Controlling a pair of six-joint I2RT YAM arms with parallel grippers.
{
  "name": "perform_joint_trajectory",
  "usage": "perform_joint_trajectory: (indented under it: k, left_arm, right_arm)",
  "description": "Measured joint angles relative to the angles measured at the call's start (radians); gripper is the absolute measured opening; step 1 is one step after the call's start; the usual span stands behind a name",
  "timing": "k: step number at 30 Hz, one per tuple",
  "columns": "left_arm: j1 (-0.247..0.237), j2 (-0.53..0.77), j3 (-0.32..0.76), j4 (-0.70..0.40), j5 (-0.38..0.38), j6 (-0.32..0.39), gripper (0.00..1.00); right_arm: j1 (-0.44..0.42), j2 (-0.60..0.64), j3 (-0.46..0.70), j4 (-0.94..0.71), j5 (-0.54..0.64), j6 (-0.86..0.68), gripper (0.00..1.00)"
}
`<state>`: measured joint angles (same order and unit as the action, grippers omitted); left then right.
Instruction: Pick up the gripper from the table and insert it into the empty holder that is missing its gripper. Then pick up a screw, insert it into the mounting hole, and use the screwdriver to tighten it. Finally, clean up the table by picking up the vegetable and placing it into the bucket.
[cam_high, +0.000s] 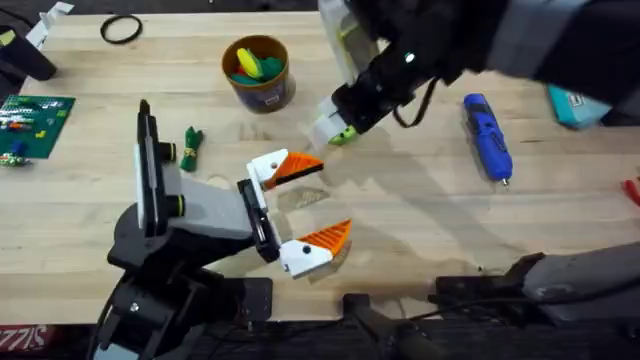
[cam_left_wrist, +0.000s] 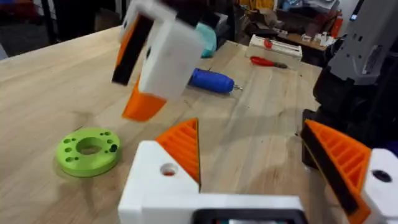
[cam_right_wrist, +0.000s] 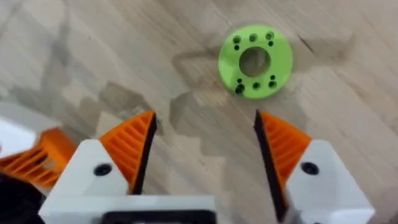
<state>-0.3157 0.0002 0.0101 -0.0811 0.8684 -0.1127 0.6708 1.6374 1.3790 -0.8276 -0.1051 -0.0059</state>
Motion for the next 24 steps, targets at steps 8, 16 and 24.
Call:
perform_joint_trajectory:
  k: [8,16,24]
  left_arm:
    - [0.0,0.0,0.0,0.0,0.0,0.0,0.986]
    - [0.0,0.0,0.0,0.0,0.0,0.0,0.986]
    - [0.0,0.0,0.0,0.0,0.0,0.0,0.986]
  right_arm:
    - [0.0,0.108,-0.022,0.106,-0.009,0.014,0.441]
    - [-0.01,0.213,-0.022,0.132,0.015,0.014,0.461]
    - [-0.013,0.221,-0.022,0.151,0.071,0.014,0.482]
